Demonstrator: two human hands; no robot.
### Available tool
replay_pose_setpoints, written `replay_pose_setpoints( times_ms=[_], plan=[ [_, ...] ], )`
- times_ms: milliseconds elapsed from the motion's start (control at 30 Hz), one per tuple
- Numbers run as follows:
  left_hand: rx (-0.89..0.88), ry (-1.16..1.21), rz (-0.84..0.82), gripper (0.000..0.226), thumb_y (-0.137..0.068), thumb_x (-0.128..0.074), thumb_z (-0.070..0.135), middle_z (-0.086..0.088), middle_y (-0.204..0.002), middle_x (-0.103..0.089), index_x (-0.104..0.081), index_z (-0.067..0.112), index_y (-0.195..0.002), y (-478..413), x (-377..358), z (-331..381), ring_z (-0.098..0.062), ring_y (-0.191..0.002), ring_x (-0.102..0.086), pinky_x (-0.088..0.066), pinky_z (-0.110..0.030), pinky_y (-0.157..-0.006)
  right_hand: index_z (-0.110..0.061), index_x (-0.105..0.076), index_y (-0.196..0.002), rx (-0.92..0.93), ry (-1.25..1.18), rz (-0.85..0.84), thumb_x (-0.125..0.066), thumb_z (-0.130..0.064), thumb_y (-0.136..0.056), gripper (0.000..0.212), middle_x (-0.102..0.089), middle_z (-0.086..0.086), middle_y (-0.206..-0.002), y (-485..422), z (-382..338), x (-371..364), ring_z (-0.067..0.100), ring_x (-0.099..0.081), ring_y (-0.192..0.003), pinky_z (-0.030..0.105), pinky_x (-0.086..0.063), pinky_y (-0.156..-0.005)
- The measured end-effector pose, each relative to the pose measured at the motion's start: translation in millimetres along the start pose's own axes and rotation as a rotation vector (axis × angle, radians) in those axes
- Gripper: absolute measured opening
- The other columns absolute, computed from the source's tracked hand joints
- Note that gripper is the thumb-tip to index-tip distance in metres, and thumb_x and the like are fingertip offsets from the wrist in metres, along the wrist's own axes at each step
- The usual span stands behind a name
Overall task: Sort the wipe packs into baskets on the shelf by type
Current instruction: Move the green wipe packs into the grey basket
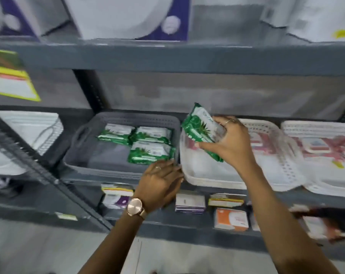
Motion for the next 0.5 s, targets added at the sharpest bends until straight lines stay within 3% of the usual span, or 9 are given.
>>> replay_pose_setpoints(
  times_ms=[100, 300, 500],
  plan=[
    [0.085, -0.019, 0.035, 0.025, -0.089, -0.055, 0.029, -0.005, -0.113, -0.070, -0.069, 0.015, -0.105, 34, 22, -59, -0.027, -0.107, -0.063, -0.047, -0.039, -0.095, -0.019, -0.064, -0.121, 0.045, -0.013, -0.076, -0.086, -0.055, -0.046, 0.086, -0.068, 0.003, -0.116, -5, -53, -64, 0.020, -0.062, -0.103, 0.025, -0.048, -0.089],
    [0.427, -0.104, 0.012, 0.040, -0.094, -0.037, 0.042, -0.004, -0.094, -0.073, -0.069, 0.017, -0.095, 94, 49, -164, -0.028, -0.093, -0.063, -0.040, -0.042, -0.096, -0.015, -0.059, -0.128, 0.089, 0.032, -0.298, -0.087, -0.056, -0.045, 0.097, -0.062, 0.007, -0.129, -24, -127, -184, 0.024, -0.058, -0.117, 0.036, -0.049, -0.098],
    [0.459, -0.073, 0.058, 0.038, -0.096, -0.036, 0.042, 0.000, -0.083, -0.067, -0.064, 0.018, -0.088, 112, 50, -189, -0.023, -0.082, -0.058, -0.035, -0.039, -0.098, -0.019, -0.047, -0.136, 0.147, 0.279, -0.453, -0.085, -0.052, -0.054, 0.097, -0.047, 0.009, -0.139, -35, -160, -287, 0.031, -0.041, -0.130, 0.041, -0.039, -0.105]
  ],
)
Point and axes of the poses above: each hand's wrist, its own y-axis away from the middle knuckle, its own x-axis out of the back of the hand, z = x × y, the point moved 10 cm from there along -y, towards the middle knuckle
